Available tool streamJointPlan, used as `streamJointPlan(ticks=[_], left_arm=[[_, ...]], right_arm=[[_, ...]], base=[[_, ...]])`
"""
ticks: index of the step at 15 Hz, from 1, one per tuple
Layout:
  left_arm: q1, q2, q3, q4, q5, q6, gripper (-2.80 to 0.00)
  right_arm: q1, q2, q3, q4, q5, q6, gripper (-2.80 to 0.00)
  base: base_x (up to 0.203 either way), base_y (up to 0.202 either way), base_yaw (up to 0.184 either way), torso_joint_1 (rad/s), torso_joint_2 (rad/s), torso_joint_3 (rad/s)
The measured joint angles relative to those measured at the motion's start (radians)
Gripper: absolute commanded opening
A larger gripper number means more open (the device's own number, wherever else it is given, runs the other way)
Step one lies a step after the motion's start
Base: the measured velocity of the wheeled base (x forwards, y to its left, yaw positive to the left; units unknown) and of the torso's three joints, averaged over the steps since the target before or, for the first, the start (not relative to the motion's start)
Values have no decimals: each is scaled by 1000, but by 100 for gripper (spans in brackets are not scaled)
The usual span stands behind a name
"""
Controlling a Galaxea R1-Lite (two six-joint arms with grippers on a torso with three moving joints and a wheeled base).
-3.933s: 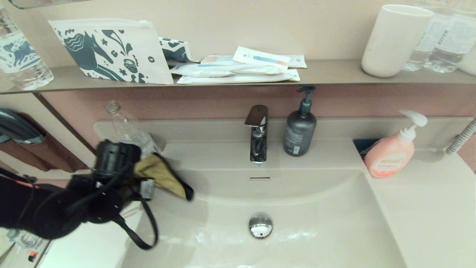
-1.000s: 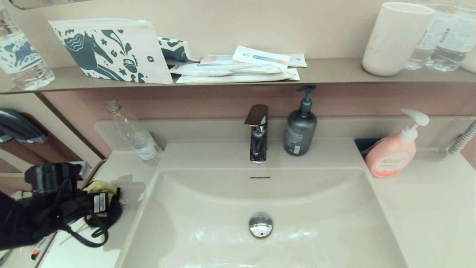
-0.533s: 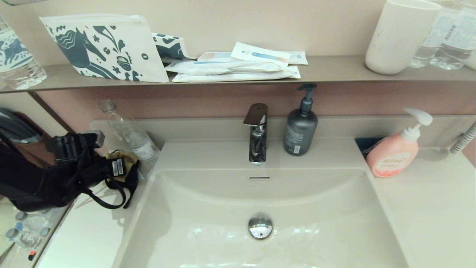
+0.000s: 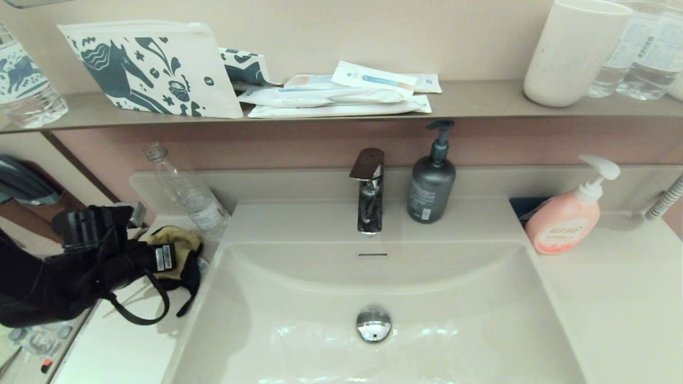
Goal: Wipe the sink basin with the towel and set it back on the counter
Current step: Wipe the sink
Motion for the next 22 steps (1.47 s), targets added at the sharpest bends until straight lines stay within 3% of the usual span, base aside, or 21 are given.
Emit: streamJointPlan(ticks=[5, 8, 10, 12, 18, 22], left_arm=[[-8, -102, -58, 165, -146, -25, -280], [-17, -128, -223, 415, -223, -72, -280], [-24, -128, -344, 617, -267, -49, -280], [-49, -110, -395, 757, -291, 3, -280], [-54, 20, -413, 730, -274, 120, -280], [-28, 63, -381, 728, -168, 221, -280]], right_arm=[[0, 0, 0, 0, 0, 0, -280], [0, 0, 0, 0, 0, 0, -280], [0, 0, 0, 0, 0, 0, -280], [0, 0, 0, 0, -1, 0, -280], [0, 0, 0, 0, 0, 0, -280], [0, 0, 0, 0, 0, 0, -280]], base=[[0, 0, 0, 0, 0, 0], [0, 0, 0, 0, 0, 0], [0, 0, 0, 0, 0, 0], [0, 0, 0, 0, 0, 0], [0, 0, 0, 0, 0, 0], [0, 0, 0, 0, 0, 0]])
